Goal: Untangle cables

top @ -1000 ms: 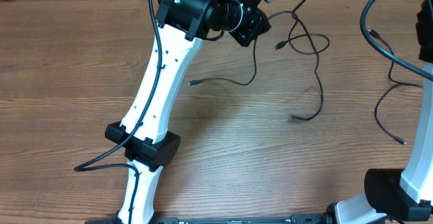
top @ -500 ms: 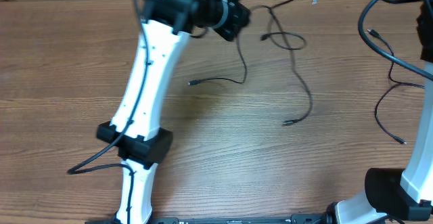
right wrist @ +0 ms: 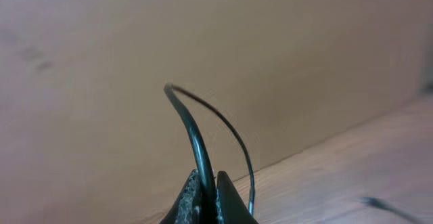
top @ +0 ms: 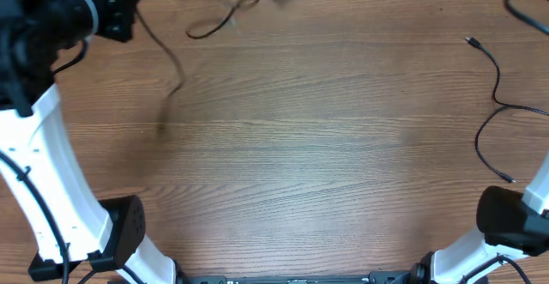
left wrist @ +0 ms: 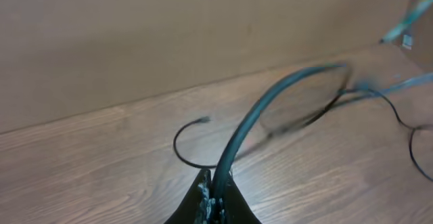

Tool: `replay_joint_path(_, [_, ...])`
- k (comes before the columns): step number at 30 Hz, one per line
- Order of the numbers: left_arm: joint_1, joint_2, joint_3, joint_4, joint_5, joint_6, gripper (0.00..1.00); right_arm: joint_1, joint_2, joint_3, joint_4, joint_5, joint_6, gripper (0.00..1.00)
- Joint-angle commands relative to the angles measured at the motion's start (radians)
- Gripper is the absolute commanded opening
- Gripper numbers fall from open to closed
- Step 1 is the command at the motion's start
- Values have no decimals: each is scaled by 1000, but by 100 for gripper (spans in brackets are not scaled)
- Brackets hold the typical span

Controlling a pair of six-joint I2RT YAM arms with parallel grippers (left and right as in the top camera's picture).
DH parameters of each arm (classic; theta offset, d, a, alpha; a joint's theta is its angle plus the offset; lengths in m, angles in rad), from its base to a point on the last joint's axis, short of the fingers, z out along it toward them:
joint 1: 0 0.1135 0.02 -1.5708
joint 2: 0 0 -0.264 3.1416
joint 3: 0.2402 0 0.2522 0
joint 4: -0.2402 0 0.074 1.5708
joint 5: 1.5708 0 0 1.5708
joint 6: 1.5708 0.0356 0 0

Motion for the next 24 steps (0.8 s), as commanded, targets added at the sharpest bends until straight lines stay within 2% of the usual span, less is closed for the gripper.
replay_joint_path(1, [23,2,8,6,44,-11,4,-100,5,23,-7,127,-27,4])
replay_joint_path(5, [23,5,8,42,33,-11,4,-227,35,22,-42,175,-64,4])
replay_joint_path(13, [23,5,8,38,27,-20,4,-359,117,22,-51,177,-79,5])
replay_joint_path(14, [23,5,8,38,27,-26,4,-363,121,22,-56,176,-78,17])
replay_joint_path(15, [21,5,8,38,27,-29,4,-363,124,22,-63,174,-78,70])
replay_joint_path(16, [17,5,8,38,27,-29,4,-363,124,22,-65,168,-79,100])
replay_joint_path(20, [-1,5,8,24,34,-30,4,-349,124,22,-42,-81,-24,100])
replay_joint_path(24, [-1,5,8,12,94,-29,4,-275,126,22,-157,-90,-11,100])
